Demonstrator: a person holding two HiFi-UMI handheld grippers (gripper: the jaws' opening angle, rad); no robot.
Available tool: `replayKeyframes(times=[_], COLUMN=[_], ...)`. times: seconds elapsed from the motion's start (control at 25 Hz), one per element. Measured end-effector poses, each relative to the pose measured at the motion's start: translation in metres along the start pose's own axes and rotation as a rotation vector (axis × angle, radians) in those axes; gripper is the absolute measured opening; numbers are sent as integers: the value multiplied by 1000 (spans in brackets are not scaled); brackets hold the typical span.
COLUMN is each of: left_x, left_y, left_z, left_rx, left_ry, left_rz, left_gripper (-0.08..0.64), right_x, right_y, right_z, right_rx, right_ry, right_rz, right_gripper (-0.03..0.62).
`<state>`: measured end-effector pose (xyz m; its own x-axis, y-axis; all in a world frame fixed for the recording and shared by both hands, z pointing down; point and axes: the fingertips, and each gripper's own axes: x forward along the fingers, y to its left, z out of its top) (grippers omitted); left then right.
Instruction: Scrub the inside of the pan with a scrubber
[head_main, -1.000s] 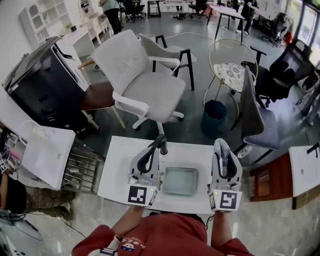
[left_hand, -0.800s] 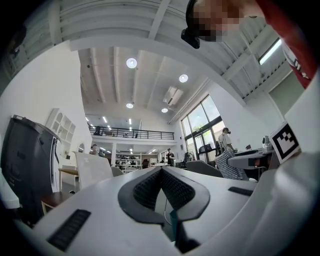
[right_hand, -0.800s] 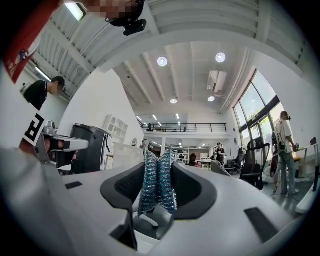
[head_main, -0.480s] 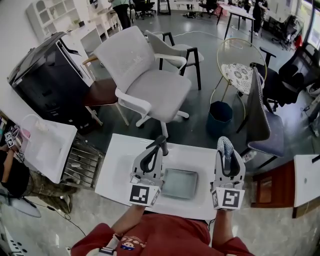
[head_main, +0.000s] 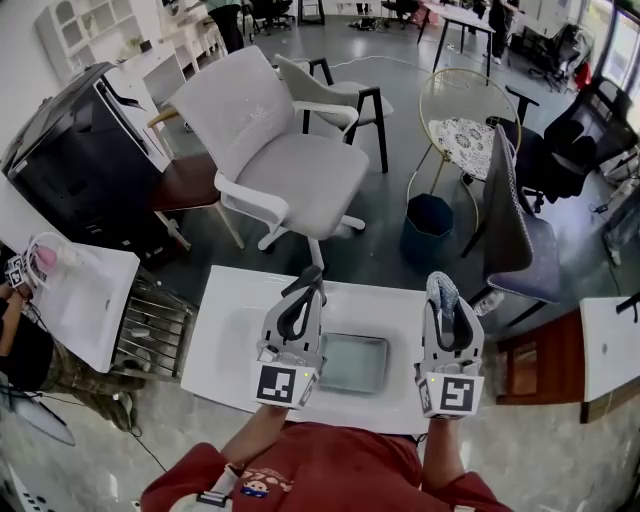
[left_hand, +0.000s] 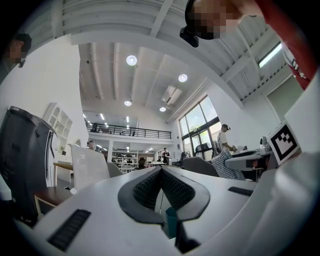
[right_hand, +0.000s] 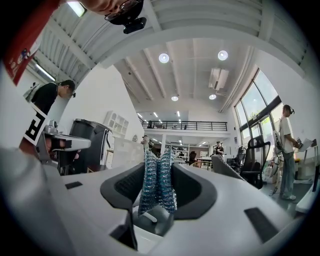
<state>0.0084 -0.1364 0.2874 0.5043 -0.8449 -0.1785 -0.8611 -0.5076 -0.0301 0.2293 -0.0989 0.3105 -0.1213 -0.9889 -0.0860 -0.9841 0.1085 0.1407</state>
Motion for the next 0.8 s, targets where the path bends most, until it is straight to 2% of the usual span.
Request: replayKeyframes(times=[0.24, 0.44, 0.64, 0.8], left_x=[-13, -33, -48, -61], left_y=[5, 4, 0, -6], left_z=[-14, -39, -61, -79], left_rx=[1, 18, 24, 5], left_ry=[39, 151, 196, 234], left_rz=[21, 20, 22, 20], left_gripper=[14, 14, 14, 14], right_x=[-2, -7, -11, -26], right_y=[16, 37, 65, 87], right_z=[-15, -40, -62, -100], right_rx=[-24, -60, -68, -107], right_ry=[48, 157, 214, 312], right_rz=[60, 146, 253, 339], right_gripper=[179, 179, 179, 179])
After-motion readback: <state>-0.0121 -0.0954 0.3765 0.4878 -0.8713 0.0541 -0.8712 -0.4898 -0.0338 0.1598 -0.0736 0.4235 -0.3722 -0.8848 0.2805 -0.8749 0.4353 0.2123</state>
